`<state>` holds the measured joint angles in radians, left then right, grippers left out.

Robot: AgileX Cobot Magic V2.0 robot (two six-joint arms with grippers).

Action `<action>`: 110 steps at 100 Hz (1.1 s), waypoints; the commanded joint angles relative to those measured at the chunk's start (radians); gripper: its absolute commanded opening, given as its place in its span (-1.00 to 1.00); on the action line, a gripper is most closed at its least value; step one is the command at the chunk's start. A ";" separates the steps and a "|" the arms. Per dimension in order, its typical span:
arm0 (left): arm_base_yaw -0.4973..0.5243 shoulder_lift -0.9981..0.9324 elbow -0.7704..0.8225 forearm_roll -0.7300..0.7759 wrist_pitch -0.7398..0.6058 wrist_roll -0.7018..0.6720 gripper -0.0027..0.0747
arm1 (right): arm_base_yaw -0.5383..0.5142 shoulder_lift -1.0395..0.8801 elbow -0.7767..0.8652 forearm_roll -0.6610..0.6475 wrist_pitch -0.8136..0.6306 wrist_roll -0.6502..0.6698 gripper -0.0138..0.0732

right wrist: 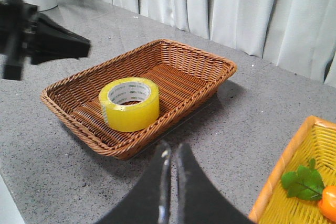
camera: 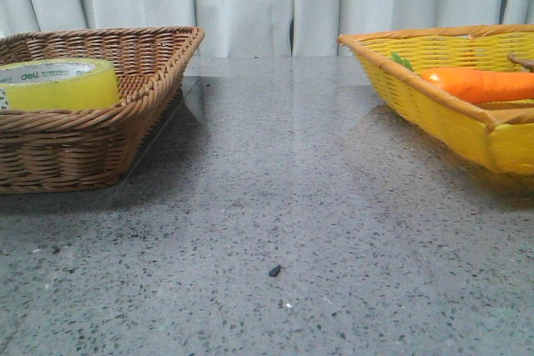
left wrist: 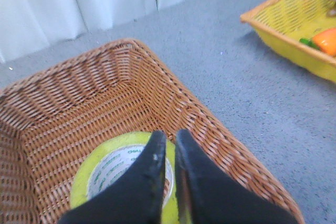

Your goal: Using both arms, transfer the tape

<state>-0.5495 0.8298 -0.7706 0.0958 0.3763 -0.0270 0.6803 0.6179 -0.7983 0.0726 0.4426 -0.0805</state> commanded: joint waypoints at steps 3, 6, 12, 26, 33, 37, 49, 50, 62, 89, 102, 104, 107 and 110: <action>0.002 -0.129 0.040 -0.031 -0.066 -0.011 -0.99 | -0.003 -0.047 0.030 -0.013 -0.144 0.000 -0.81; 0.002 -0.174 0.057 -0.045 -0.066 -0.011 -0.99 | -0.003 -0.062 0.054 -0.014 -0.161 0.000 -0.81; 0.002 -0.244 0.096 -0.071 -0.066 -0.011 -0.99 | -0.003 -0.097 0.092 -0.016 -0.194 0.000 -0.81; 0.002 -0.412 0.191 -0.077 -0.069 -0.011 -0.99 | -0.003 -0.187 0.203 -0.016 -0.293 0.000 -0.81; 0.002 -0.493 0.240 -0.077 -0.071 -0.011 -0.99 | -0.003 -0.234 0.261 -0.027 -0.334 0.000 -0.81; 0.002 -0.540 0.265 -0.079 -0.071 -0.011 -0.99 | -0.003 -0.262 0.295 -0.039 -0.347 0.000 -0.81; 0.002 -0.667 0.345 -0.096 -0.073 -0.011 -0.99 | -0.003 -0.343 0.382 -0.041 -0.382 0.000 -0.81; 0.002 -0.674 0.349 -0.096 -0.073 -0.011 -0.99 | -0.003 -0.348 0.387 -0.041 -0.385 0.000 -0.81; 0.002 -0.791 0.406 -0.102 -0.075 -0.011 -0.99 | -0.003 -0.420 0.468 -0.059 -0.449 0.000 -0.81; 0.002 -0.854 0.456 -0.119 -0.067 -0.011 -0.99 | -0.003 -0.469 0.555 -0.073 -0.477 0.000 -0.81; 0.002 -0.852 0.476 -0.119 -0.066 -0.011 -0.99 | -0.003 -0.469 0.572 -0.073 -0.471 0.000 -0.81; 0.002 -0.852 0.478 -0.119 -0.066 -0.011 -0.99 | -0.003 -0.469 0.572 -0.073 -0.471 0.000 -0.81; 0.002 -0.852 0.483 -0.119 -0.066 -0.011 -0.99 | -0.003 -0.469 0.572 -0.073 -0.470 0.000 -0.81; 0.002 -0.852 0.487 -0.119 -0.066 -0.011 -0.99 | -0.003 -0.469 0.572 -0.073 -0.470 0.000 -0.81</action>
<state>-0.5495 -0.0062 -0.2691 -0.0123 0.3842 -0.0270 0.6803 0.1403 -0.2020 0.0121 0.0453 -0.0805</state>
